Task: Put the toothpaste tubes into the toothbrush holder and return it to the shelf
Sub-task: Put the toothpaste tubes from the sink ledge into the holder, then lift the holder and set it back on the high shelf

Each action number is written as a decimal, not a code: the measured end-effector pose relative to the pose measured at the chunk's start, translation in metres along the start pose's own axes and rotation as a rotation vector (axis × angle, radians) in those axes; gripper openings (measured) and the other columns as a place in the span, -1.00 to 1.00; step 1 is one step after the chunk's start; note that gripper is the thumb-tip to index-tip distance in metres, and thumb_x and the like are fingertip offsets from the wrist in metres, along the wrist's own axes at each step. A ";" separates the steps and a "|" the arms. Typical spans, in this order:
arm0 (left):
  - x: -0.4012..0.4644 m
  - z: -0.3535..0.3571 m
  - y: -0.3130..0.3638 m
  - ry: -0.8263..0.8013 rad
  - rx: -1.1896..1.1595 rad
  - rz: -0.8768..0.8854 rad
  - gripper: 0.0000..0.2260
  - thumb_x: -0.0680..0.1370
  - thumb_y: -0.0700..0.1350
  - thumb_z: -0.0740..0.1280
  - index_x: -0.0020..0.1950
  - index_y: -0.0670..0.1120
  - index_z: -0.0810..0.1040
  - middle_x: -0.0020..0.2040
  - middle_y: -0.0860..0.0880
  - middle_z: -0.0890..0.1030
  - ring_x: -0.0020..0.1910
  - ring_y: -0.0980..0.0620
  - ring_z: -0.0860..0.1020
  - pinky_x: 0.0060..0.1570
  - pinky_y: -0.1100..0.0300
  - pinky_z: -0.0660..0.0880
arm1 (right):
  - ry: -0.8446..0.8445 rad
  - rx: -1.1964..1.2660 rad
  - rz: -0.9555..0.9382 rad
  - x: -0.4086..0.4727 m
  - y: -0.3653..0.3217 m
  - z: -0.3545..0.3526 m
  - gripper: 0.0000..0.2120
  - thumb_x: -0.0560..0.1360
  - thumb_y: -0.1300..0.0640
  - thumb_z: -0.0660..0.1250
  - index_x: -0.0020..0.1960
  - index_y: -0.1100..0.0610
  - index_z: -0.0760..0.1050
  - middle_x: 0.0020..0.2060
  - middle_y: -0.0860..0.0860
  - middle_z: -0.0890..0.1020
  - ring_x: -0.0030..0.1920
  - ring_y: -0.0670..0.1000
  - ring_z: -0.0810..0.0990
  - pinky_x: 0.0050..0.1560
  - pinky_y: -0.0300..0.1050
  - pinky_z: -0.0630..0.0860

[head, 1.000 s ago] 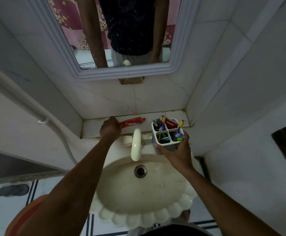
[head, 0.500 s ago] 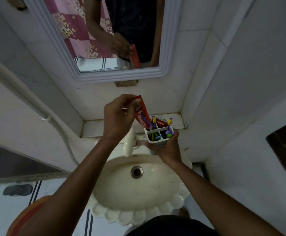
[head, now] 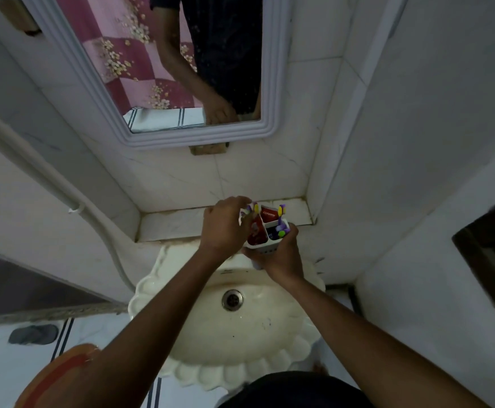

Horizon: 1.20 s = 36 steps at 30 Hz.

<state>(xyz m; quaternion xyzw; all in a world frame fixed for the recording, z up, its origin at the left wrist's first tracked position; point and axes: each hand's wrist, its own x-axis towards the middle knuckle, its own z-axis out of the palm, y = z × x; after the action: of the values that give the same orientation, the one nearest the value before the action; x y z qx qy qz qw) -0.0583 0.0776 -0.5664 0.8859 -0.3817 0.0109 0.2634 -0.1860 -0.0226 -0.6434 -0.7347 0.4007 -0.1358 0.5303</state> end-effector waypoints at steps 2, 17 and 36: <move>0.000 0.004 -0.001 -0.072 0.093 -0.005 -0.76 0.66 0.04 0.36 0.29 0.05 0.67 0.21 0.04 0.70 0.25 -0.09 0.61 0.33 -0.10 0.42 | -0.002 0.002 0.000 0.001 0.000 0.000 0.28 0.16 -0.31 0.81 0.64 0.01 0.17 0.45 -0.03 0.62 0.40 0.09 0.67 0.30 0.20 0.71; 0.002 -0.030 -0.050 0.158 -0.302 -0.105 -0.70 0.70 0.02 0.38 0.36 -0.10 0.67 0.26 -0.03 0.71 0.21 0.00 0.67 0.27 -0.10 0.58 | 0.187 0.070 -0.035 0.002 -0.027 0.017 0.24 0.22 -0.15 0.84 0.70 -0.03 0.22 0.50 0.00 0.60 0.46 0.11 0.63 0.40 0.18 0.66; 0.059 -0.173 0.046 0.571 -0.183 0.222 -0.63 0.68 0.06 0.43 0.38 -0.15 0.65 0.26 -0.08 0.70 0.22 -0.02 0.66 0.21 0.15 0.53 | 0.465 0.150 -0.519 0.002 -0.217 -0.125 0.11 0.16 -0.40 0.77 0.54 -0.04 0.37 0.32 -0.09 0.68 0.22 -0.03 0.69 0.05 -0.24 0.63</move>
<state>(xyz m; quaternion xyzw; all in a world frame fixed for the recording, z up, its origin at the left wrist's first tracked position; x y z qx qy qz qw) -0.0163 0.0941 -0.3839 0.7727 -0.3862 0.2532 0.4356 -0.1664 -0.0832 -0.4011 -0.7204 0.2996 -0.4585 0.4254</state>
